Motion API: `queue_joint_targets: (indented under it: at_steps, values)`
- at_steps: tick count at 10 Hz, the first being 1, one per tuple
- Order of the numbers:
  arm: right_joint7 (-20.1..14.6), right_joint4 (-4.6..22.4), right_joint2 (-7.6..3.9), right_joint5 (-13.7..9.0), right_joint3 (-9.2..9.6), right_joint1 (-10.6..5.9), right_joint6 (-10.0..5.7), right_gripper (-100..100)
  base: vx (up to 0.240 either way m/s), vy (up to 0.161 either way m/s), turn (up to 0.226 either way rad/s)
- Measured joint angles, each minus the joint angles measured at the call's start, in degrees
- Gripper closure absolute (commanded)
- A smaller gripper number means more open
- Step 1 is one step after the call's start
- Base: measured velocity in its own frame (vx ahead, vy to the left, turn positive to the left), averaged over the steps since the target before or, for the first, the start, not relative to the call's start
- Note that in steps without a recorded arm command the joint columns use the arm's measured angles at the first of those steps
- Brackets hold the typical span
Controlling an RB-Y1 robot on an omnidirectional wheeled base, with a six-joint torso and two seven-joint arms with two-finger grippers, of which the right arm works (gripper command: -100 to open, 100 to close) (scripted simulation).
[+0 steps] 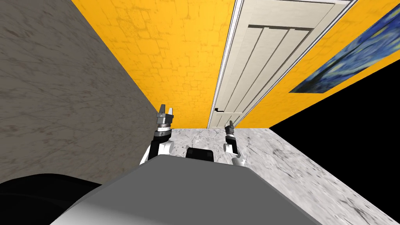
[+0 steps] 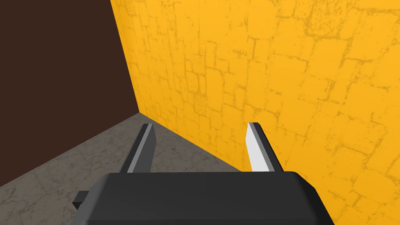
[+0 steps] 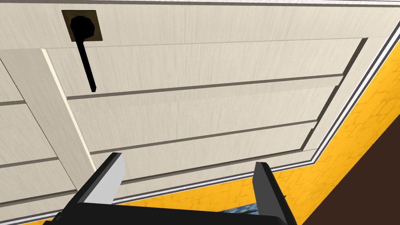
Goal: Pull the door open
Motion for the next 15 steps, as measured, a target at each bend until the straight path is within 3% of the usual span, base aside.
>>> queue_joint_targets:
  at_steps: [11,15]
  values:
    - [0.54,14.77,-1.17,-0.44,-2.05,-5.86,-3.13,-100,0.044,-0.055,0.097]
    - [0.73,18.44,-1.33,-0.53,-2.55,-7.19,-3.77,-100,0.030,-0.040,0.073]
